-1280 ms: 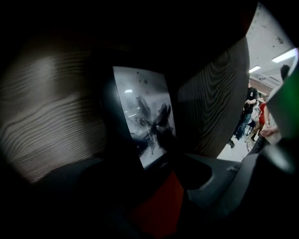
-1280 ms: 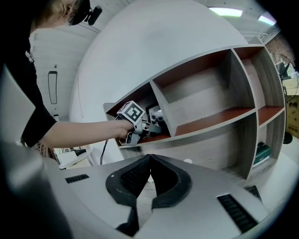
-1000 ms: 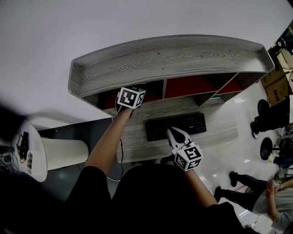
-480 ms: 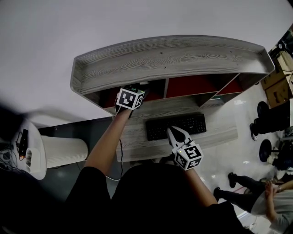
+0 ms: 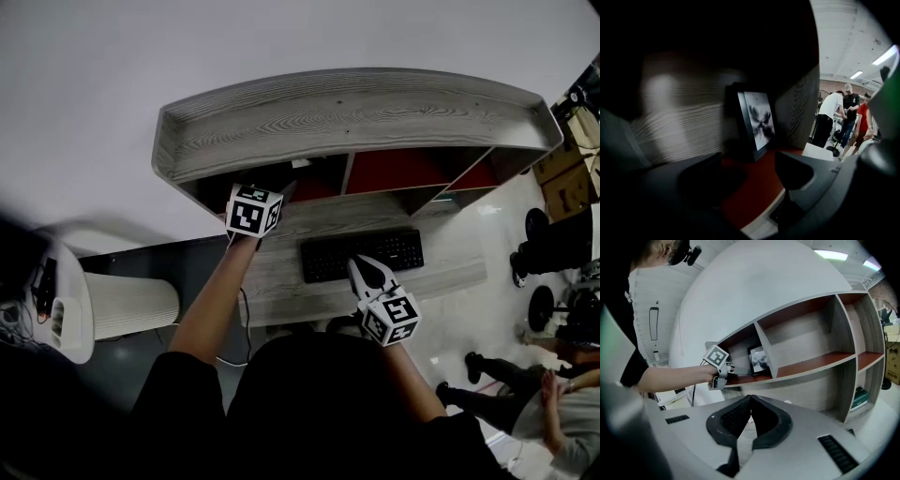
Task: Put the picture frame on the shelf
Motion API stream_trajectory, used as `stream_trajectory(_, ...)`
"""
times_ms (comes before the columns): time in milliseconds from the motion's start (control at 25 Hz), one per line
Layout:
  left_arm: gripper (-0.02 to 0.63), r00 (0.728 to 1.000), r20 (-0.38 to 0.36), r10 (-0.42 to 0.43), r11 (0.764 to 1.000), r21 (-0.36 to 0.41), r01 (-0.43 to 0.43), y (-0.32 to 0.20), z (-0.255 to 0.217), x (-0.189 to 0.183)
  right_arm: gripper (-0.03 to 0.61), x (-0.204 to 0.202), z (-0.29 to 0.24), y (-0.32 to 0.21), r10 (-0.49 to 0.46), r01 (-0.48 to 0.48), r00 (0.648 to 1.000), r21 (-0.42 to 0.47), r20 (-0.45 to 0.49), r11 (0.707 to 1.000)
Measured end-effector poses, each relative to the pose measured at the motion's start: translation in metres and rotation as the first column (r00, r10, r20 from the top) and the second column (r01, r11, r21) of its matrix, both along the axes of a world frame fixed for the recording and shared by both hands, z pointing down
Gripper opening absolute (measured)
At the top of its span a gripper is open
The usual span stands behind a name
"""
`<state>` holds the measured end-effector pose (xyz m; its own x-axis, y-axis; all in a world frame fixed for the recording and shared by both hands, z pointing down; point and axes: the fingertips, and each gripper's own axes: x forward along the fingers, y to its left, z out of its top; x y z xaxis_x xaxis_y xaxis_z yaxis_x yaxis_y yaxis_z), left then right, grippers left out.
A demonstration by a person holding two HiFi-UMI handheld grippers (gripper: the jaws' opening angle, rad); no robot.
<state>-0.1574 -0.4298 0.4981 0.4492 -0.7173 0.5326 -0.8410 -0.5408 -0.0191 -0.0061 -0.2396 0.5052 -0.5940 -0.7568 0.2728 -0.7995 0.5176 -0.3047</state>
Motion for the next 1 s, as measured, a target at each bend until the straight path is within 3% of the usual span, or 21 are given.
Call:
stream_trajectory(120,0.35,0.997,-0.063,-0.038,0.998,0.043,0.041,0.025,-0.011,-0.012,0.011,0.008,-0.008,-0.003,0.034,-0.034,0.999,0.021,-0.016,0.999)
stream_trajectory(320,0.317,0.97,-0.228,-0.087,0.994,0.043,0.099,0.086,-0.02,-0.03,0.011,0.024,-0.022,-0.003,0.105,-0.1,0.992,0.069,-0.069,0.993)
stream_trajectory(400,0.256,0.949,-0.295,-0.113,0.989,0.06,0.136,0.109,-0.027,-0.044,0.011,0.027,-0.024,0.001,0.13,-0.124,0.988,0.077,-0.085,0.989)
stream_trajectory(520,0.081,0.903,-0.41,-0.129,0.973,0.125,0.195,0.145,-0.044,-0.061,0.011,0.026,-0.023,0.015,0.15,-0.142,0.982,0.071,-0.119,0.987)
stream_trajectory(560,0.06,0.894,-0.431,-0.126,0.969,0.14,0.205,0.158,-0.046,-0.064,0.011,0.025,-0.023,0.021,0.152,-0.144,0.979,0.07,-0.132,0.987)
stream_trajectory(680,0.02,0.896,-0.434,-0.097,0.973,0.149,0.178,0.192,-0.036,-0.058,0.011,0.021,-0.022,0.037,0.165,-0.155,0.973,0.071,-0.16,0.985)
stream_trajectory(840,0.017,0.896,-0.441,-0.052,0.991,0.091,0.103,0.232,-0.008,-0.037,0.011,0.012,-0.012,0.068,0.148,-0.142,0.972,0.049,-0.181,0.989)
stream_trajectory(1000,0.017,0.899,-0.428,-0.094,0.987,0.078,0.141,0.269,-0.002,-0.031,0.011,0.005,-0.008,0.101,0.087,-0.081,0.979,0.041,-0.183,0.996)
